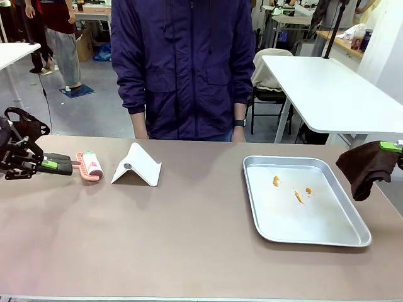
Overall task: Clean the surface of the table.
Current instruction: If a person points to the right, clean the right side of the table with your right hand, and if they point to the left, clean the left side with your left hand.
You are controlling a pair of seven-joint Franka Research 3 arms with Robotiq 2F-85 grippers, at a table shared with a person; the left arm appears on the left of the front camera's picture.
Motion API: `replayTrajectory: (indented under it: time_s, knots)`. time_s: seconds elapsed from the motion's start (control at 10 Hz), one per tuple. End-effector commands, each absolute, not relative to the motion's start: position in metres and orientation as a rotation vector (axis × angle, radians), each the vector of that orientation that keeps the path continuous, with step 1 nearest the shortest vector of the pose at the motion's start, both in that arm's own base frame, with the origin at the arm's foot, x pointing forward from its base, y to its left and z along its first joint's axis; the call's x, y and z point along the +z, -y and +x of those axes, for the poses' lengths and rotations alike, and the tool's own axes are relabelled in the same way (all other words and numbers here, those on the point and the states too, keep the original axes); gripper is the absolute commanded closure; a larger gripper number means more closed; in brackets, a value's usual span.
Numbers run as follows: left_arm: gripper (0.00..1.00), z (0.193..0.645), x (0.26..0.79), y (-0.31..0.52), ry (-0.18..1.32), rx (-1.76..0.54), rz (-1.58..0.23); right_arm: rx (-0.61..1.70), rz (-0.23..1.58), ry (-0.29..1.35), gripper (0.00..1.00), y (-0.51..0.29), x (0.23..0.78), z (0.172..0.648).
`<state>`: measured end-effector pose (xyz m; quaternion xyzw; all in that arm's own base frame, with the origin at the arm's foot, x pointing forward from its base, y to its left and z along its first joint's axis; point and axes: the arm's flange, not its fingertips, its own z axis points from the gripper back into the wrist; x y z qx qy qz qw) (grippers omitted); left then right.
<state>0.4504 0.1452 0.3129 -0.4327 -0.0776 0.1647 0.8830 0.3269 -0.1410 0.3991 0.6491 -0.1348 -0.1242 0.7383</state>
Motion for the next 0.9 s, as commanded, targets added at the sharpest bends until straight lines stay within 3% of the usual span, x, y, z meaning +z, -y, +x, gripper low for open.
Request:
replayTrajectory:
  time_s: [0.0,0.4,0.8]
  knots:
    - [0.82,0.440,0.319,-0.148,0.165,0.300,-0.955,-0.264,1.445,0.297,1.00,0.142,0.402,0.324]
    - [0.82,0.399,0.386,-0.183,0.309,0.196,-1.166,-0.264,1.445,0.297,1.00,0.142,0.402,0.324]
    - [0.82,0.319,0.425,-0.244,0.123,0.034,-1.334,-0.264,1.445,0.297,1.00,0.142,0.402,0.324]
